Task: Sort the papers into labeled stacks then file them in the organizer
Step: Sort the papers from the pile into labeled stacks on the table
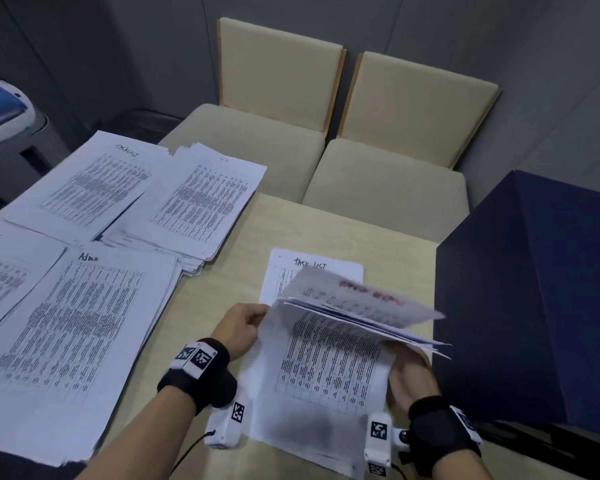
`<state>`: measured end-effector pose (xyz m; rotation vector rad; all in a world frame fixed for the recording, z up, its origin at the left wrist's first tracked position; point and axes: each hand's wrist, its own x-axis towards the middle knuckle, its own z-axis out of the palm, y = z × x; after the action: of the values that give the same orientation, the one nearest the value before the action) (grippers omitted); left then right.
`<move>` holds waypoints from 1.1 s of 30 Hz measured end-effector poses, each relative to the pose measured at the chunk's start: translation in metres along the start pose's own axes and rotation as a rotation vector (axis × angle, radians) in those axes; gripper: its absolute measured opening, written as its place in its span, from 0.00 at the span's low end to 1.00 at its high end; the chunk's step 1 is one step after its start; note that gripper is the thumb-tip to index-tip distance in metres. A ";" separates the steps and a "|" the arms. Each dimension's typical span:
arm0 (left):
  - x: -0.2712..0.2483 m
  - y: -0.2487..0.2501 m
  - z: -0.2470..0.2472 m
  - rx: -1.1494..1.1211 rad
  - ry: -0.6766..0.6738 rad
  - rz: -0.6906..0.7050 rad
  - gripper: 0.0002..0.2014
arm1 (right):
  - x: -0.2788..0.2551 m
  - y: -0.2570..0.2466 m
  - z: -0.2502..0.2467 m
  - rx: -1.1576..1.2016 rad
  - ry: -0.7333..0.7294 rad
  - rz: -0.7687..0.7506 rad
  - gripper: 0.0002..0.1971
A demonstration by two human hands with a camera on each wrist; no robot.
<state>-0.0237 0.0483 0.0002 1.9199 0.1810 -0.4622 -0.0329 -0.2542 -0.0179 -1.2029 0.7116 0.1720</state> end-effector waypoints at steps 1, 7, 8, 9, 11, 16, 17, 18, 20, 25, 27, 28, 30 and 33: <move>0.006 -0.002 0.002 0.084 0.068 -0.036 0.25 | -0.001 0.002 0.001 -0.035 0.019 0.007 0.08; 0.029 -0.006 0.017 0.513 0.332 -0.343 0.23 | -0.007 0.006 -0.013 0.238 0.242 0.162 0.16; 0.031 -0.006 0.022 0.517 0.313 -0.358 0.21 | -0.010 0.006 -0.017 0.270 0.264 0.174 0.18; 0.032 -0.005 0.026 0.500 0.308 -0.353 0.16 | -0.010 0.004 -0.020 0.182 0.247 0.128 0.19; 0.032 -0.004 0.028 0.448 0.326 -0.299 0.07 | -0.013 0.000 -0.015 0.014 0.201 0.098 0.16; 0.024 0.011 0.014 0.655 0.372 -0.024 0.08 | -0.020 -0.006 -0.001 0.005 0.064 -0.054 0.15; 0.020 0.017 0.011 0.773 0.376 0.008 0.10 | -0.019 -0.006 0.001 0.000 0.040 -0.050 0.14; 0.017 0.021 0.009 0.885 0.378 0.027 0.11 | -0.019 -0.005 0.002 -0.006 0.029 -0.053 0.13; 0.010 0.029 0.005 1.012 0.376 0.035 0.11 | -0.018 -0.005 0.002 -0.003 -0.010 -0.058 0.10; -0.003 0.042 0.000 1.021 0.346 0.071 0.15 | -0.019 -0.010 0.005 0.060 -0.089 -0.055 0.13; -0.009 0.045 0.000 1.028 0.364 0.128 0.15 | -0.013 -0.007 0.002 0.101 -0.131 -0.030 0.18; -0.011 0.046 -0.001 1.005 0.373 0.172 0.15 | -0.009 -0.005 -0.001 0.107 -0.144 -0.009 0.24; -0.012 0.043 -0.002 0.902 0.329 0.298 0.15 | -0.010 -0.006 0.000 0.122 -0.131 0.006 0.19; -0.012 0.034 -0.004 0.662 0.149 0.538 0.13 | -0.011 -0.009 0.000 0.100 -0.111 0.027 0.16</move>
<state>-0.0218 0.0398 0.0356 2.5309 -0.4425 -0.0010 -0.0372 -0.2553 -0.0049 -1.0806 0.6325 0.2214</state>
